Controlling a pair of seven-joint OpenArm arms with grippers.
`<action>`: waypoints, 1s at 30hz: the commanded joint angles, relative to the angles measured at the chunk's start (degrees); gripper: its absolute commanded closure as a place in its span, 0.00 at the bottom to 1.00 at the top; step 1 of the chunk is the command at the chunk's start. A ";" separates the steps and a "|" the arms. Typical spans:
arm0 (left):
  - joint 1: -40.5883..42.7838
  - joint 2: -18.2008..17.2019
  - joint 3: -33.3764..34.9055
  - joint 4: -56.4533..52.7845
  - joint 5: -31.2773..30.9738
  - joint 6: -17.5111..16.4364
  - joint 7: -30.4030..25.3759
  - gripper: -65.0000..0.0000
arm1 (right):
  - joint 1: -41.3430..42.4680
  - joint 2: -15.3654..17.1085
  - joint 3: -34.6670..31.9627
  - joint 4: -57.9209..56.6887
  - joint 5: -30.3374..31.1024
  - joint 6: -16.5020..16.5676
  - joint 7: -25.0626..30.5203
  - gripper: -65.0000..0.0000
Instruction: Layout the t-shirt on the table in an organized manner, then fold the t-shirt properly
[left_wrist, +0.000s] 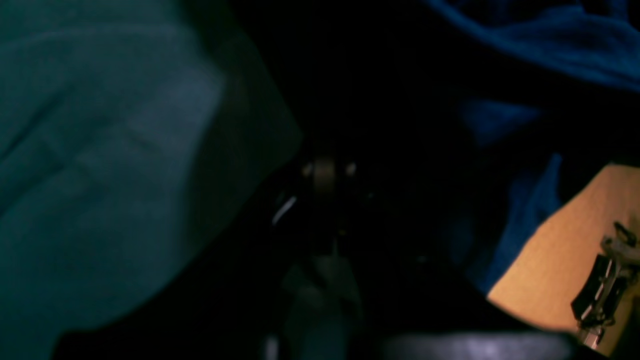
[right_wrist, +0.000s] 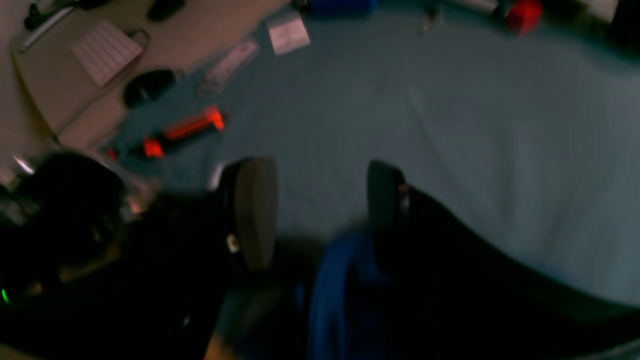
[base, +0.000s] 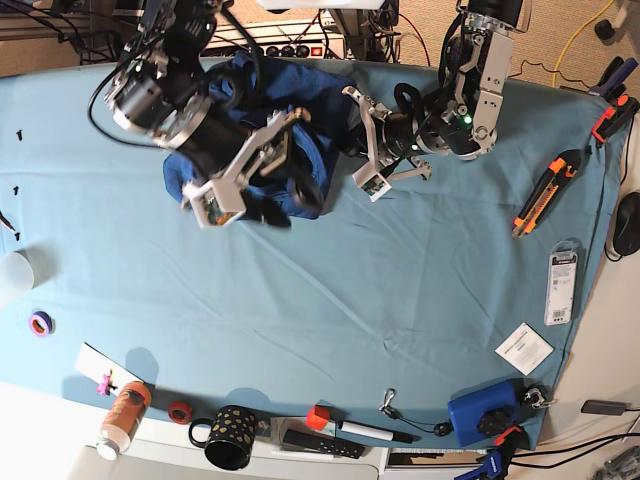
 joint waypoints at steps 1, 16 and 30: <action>-0.55 0.17 -0.07 0.85 -0.94 -0.92 -1.66 1.00 | -1.49 -0.07 -0.09 0.85 0.94 -0.02 0.07 0.55; -1.18 0.13 -0.07 0.85 -4.46 -0.98 -1.84 1.00 | -19.17 8.98 -0.20 0.85 6.23 1.95 -7.31 0.55; -6.54 0.96 -0.11 0.90 -27.61 -9.41 8.57 0.58 | -23.17 11.15 -0.20 0.85 -2.34 1.66 -7.31 0.55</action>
